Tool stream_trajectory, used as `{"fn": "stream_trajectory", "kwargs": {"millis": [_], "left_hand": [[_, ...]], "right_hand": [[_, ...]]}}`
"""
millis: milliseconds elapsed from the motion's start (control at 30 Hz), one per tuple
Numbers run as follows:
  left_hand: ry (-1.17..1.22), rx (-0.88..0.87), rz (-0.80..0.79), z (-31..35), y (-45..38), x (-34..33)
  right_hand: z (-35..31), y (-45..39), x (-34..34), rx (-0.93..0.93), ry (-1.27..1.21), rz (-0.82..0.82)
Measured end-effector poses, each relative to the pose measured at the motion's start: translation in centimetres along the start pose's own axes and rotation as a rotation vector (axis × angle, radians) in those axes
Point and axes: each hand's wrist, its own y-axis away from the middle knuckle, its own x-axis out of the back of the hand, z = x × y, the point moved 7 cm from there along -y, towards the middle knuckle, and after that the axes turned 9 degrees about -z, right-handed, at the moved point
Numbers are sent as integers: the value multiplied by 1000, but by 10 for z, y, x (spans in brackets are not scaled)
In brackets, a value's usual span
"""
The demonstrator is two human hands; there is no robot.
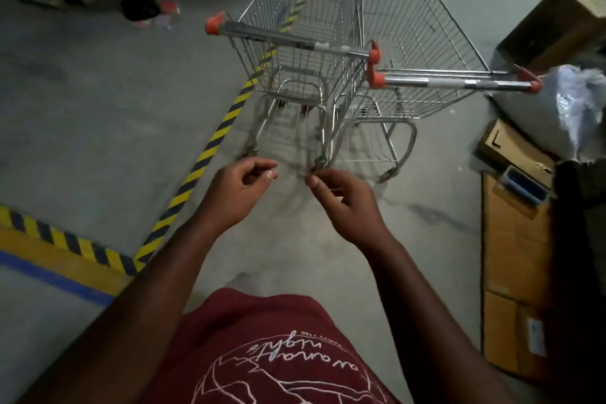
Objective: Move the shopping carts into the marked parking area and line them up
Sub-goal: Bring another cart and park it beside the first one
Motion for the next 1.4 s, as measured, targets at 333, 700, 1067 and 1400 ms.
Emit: {"fn": "stream_trajectory", "kwargs": {"millis": [333, 700, 1067, 1400], "left_hand": [[-39, -16, -96, -17, -230, 54], [-692, 48, -162, -32, -421, 141], [-840, -114, 26, -40, -396, 154], [-778, 54, 122, -61, -293, 141]], "right_hand": [[19, -219, 16, -40, -142, 8], [28, -378, 68, -22, 394, 294], [71, -414, 42, -6, 719, 28], [60, -365, 26, 200, 688, -119]]}}
